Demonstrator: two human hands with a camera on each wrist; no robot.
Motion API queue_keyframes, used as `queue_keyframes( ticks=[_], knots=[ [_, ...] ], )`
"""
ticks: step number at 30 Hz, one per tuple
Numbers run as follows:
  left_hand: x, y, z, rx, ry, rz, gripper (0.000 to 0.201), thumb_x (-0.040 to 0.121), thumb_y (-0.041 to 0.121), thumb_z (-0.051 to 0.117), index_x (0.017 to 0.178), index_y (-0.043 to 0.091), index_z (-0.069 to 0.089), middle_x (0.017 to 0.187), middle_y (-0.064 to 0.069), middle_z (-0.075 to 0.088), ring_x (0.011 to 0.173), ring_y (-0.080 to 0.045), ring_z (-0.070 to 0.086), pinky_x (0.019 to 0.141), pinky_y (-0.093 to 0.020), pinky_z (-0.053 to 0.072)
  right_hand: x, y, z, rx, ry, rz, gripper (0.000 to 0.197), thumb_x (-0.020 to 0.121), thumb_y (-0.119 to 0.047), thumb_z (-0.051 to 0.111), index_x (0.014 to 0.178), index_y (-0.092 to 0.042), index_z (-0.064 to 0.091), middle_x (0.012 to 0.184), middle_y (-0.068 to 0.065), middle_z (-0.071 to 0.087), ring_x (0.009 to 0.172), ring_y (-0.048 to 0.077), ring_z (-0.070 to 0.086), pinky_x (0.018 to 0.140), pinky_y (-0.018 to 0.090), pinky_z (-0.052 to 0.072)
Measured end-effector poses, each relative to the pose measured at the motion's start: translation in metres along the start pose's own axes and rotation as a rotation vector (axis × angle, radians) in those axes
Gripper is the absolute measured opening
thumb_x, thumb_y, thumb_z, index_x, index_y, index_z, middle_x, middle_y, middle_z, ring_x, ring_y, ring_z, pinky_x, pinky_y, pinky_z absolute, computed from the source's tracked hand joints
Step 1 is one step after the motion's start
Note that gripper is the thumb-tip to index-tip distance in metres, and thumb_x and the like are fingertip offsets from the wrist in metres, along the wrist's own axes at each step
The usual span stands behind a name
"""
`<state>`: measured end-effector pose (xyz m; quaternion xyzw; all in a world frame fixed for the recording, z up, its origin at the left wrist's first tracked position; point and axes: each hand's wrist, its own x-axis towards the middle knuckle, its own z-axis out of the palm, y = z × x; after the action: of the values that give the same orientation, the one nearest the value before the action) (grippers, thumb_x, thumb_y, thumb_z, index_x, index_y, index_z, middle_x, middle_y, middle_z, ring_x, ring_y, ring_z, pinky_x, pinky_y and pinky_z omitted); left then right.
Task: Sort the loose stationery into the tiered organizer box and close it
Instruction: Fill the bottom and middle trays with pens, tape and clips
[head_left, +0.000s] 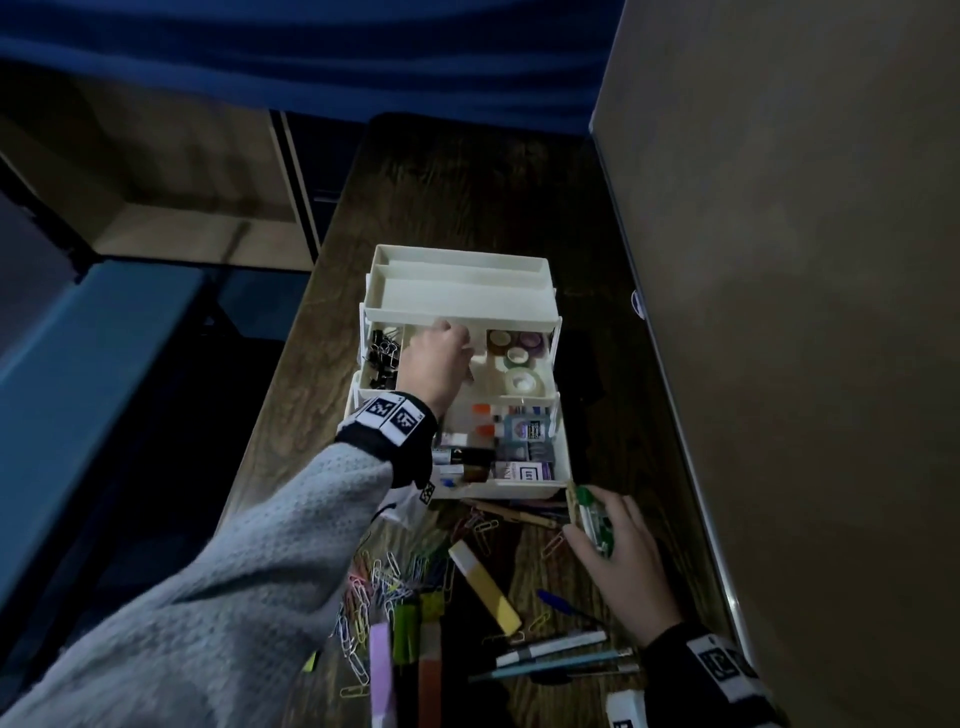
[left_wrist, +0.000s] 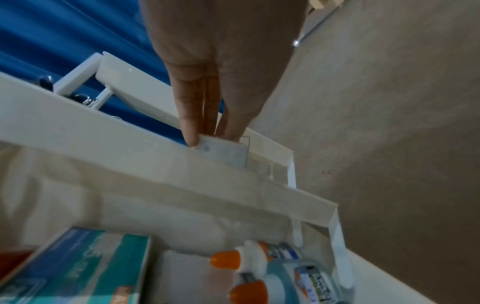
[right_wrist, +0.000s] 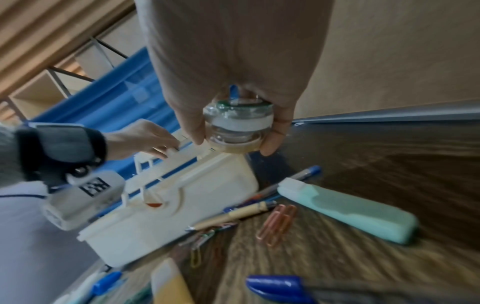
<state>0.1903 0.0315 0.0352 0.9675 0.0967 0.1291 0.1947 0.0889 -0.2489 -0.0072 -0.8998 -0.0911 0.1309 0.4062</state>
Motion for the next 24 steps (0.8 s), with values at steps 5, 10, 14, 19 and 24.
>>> queue_keyframes(
  ticks=[5, 10, 14, 19, 24],
  knots=[
    [0.001, -0.009, 0.007, 0.157, -0.105, 0.063, 0.013, 0.093, 0.016, 0.057, 0.101, 0.007, 0.062, 0.106, -0.008, 0.063, 0.072, -0.015, 0.054, 0.064, -0.02, 0.043, 0.006, -0.019, 0.004, 0.049, -0.043, -0.03, 0.037, 0.091, -0.038, 0.06, 0.121, -0.049, 0.041, 0.116, -0.023, 0.043, 0.103, -0.01, 0.047, 0.081, 0.019, 0.039],
    [-0.024, -0.021, 0.007, 0.232, -0.046, 0.223, 0.022, 0.098, 0.032, 0.043, 0.11, 0.015, 0.05, 0.104, -0.002, 0.055, 0.085, -0.014, 0.051, 0.085, -0.031, 0.04, 0.009, -0.03, 0.008, 0.124, 0.026, 0.01, 0.039, 0.083, -0.038, 0.069, 0.11, -0.043, 0.042, 0.111, -0.014, 0.058, 0.101, 0.003, 0.057, 0.082, 0.03, 0.049],
    [-0.03, -0.022, 0.013, 0.234, -0.195, 0.236, 0.036, 0.099, 0.05, 0.026, 0.107, 0.021, 0.047, 0.104, 0.003, 0.06, 0.095, -0.014, 0.06, 0.11, -0.049, 0.021, 0.013, -0.038, 0.013, 0.103, 0.033, 0.003, 0.037, 0.078, -0.039, 0.073, 0.097, -0.038, 0.041, 0.099, -0.014, 0.06, 0.091, -0.005, 0.059, 0.07, 0.017, 0.048],
    [-0.01, -0.023, 0.018, 0.242, -0.251, 0.198, 0.047, 0.099, 0.052, 0.02, 0.13, 0.025, 0.042, 0.122, -0.001, 0.058, 0.11, -0.014, 0.06, 0.114, -0.055, 0.002, 0.023, -0.05, 0.014, 0.078, -0.001, -0.021, 0.033, 0.08, -0.039, 0.071, 0.096, -0.039, 0.042, 0.099, -0.022, 0.055, 0.096, -0.025, 0.047, 0.067, 0.005, 0.041],
    [0.004, -0.022, 0.018, 0.233, -0.268, 0.145, 0.052, 0.098, 0.052, 0.02, 0.13, 0.021, 0.046, 0.129, -0.004, 0.054, 0.118, -0.016, 0.053, 0.114, -0.058, 0.006, 0.05, -0.071, 0.011, 0.07, 0.018, -0.092, 0.031, 0.081, -0.034, 0.072, 0.096, -0.034, 0.045, 0.103, -0.018, 0.054, 0.101, -0.017, 0.046, 0.074, 0.008, 0.039]
  ],
)
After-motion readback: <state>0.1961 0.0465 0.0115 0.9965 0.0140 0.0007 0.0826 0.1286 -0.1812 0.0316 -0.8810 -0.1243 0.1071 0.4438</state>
